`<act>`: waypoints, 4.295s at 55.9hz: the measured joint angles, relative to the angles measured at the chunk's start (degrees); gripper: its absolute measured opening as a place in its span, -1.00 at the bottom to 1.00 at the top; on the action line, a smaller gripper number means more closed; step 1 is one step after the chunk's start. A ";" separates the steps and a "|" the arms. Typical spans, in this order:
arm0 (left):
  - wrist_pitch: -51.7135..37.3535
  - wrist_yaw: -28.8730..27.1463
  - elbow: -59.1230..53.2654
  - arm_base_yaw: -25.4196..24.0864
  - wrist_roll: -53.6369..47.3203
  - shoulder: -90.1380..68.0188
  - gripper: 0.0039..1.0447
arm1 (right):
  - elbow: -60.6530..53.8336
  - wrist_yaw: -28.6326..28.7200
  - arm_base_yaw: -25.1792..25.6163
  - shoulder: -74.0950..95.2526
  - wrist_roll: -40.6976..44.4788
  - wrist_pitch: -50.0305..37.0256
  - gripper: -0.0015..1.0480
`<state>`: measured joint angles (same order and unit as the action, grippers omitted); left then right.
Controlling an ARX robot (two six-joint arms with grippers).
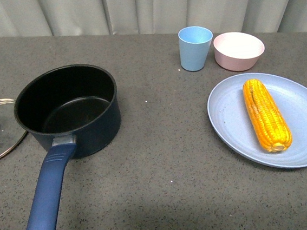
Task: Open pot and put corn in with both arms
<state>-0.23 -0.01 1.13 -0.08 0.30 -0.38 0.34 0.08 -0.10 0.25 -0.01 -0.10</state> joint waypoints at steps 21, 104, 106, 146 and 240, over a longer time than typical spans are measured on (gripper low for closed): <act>0.11 0.00 0.00 0.00 0.00 0.13 0.01 | 1.62 -0.02 -0.26 11.52 6.86 -2.14 0.82; 0.11 0.00 0.00 0.00 -0.04 0.15 0.88 | 53.40 -9.88 -12.68 115.51 -15.72 -1.07 0.30; 0.11 0.00 0.00 0.00 -0.04 0.15 0.88 | 53.42 -9.77 -12.68 115.58 -15.72 -0.94 0.20; 0.11 0.00 0.00 0.00 -0.04 0.15 0.88 | 47.76 5.86 -17.53 100.32 -21.73 -4.76 -0.79; 0.11 0.00 0.00 0.00 -0.04 0.15 0.88 | 85.13 12.92 -39.39 127.36 -40.15 0.24 0.68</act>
<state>-0.12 -0.01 1.13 -0.08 0.25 -0.23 85.47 12.99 -39.48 127.61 -40.16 0.14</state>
